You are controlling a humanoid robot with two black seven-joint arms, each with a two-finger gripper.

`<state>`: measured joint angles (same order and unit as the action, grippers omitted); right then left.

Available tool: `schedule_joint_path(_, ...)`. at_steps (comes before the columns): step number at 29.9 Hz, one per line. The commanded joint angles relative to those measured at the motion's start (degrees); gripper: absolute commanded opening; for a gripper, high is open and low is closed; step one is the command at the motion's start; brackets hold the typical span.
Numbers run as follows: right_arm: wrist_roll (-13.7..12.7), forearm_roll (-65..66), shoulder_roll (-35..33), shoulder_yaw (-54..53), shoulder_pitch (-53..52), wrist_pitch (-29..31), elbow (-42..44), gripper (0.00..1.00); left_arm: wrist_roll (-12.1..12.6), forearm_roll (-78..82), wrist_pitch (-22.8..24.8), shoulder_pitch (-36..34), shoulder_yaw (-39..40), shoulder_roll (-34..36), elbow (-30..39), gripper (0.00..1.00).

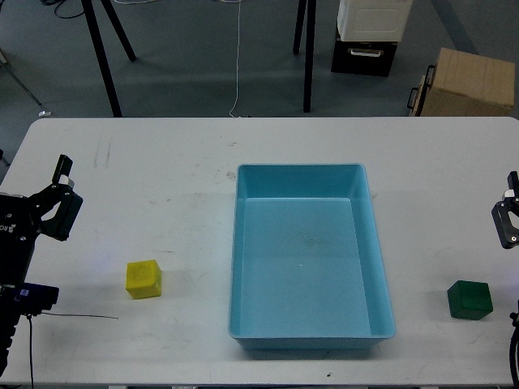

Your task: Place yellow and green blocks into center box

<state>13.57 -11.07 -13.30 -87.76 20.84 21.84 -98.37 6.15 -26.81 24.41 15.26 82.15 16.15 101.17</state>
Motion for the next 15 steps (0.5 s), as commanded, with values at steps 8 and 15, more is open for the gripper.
schedule_joint_path(8, -0.47, 0.79, -4.69, 1.54, 1.05, -14.53, -0.77, 1.0, -0.09, 0.09, -0.15, -1.02, -0.32, -0.86, 0.0, 1.0)
schedule_joint_path(15, -3.98, 5.97, -31.92, 8.45, -11.06, -23.76, -0.34, 1.0, -0.18, 0.09, -0.06, -2.33, -0.32, -1.13, 0.0, 1.0)
